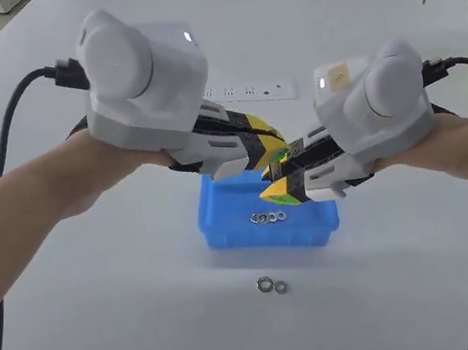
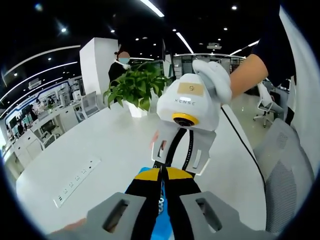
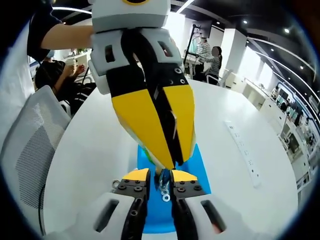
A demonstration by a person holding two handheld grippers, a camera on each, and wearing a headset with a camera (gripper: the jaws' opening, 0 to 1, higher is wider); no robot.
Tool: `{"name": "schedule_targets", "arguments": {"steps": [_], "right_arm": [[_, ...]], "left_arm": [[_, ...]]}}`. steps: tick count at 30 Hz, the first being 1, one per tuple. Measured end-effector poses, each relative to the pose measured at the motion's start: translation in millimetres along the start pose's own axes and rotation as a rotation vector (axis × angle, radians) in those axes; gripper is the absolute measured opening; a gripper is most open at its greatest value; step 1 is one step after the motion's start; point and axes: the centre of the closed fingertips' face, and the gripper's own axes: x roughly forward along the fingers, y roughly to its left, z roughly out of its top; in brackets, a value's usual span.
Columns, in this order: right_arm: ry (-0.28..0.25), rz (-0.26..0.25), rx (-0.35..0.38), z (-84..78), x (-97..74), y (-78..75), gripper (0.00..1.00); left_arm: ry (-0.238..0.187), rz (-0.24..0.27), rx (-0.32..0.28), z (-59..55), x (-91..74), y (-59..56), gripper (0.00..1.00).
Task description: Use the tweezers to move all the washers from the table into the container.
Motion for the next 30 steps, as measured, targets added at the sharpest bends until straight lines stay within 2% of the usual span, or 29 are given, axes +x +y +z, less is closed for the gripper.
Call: {"name": "schedule_targets", "arguments": {"steps": [5, 10, 14, 20, 25, 30], "right_arm": [[0.017, -0.011, 0.005, -4.9, -2.1, -1.0, 0.19], [0.019, -0.045, 0.016, -9.6, -8.8, -4.6, 0.24], [0.003, -0.073, 0.055, -13.1, -16.5, -6.5, 0.29], [-0.012, -0.125, 0.081, -19.2, -31.7, -1.5, 0.31], [-0.007, -0.17, 0.073, -25.8, -46.3, 7.7, 0.32], [-0.026, -0.211, 0.092, -30.3, -55.6, 14.9, 0.4]], "left_arm": [[0.002, 0.0, 0.009, 1.8, -2.1, 0.3, 0.06], [0.001, 0.007, 0.011, 4.6, -7.1, 1.4, 0.06], [0.003, 0.008, 0.011, 4.5, -11.3, -1.3, 0.06], [0.002, 0.018, -0.001, 3.7, -20.9, -11.2, 0.06], [0.014, 0.042, -0.028, -5.1, -27.7, -20.9, 0.06], [0.01, 0.055, -0.054, -10.8, -33.9, -24.7, 0.06]]}}
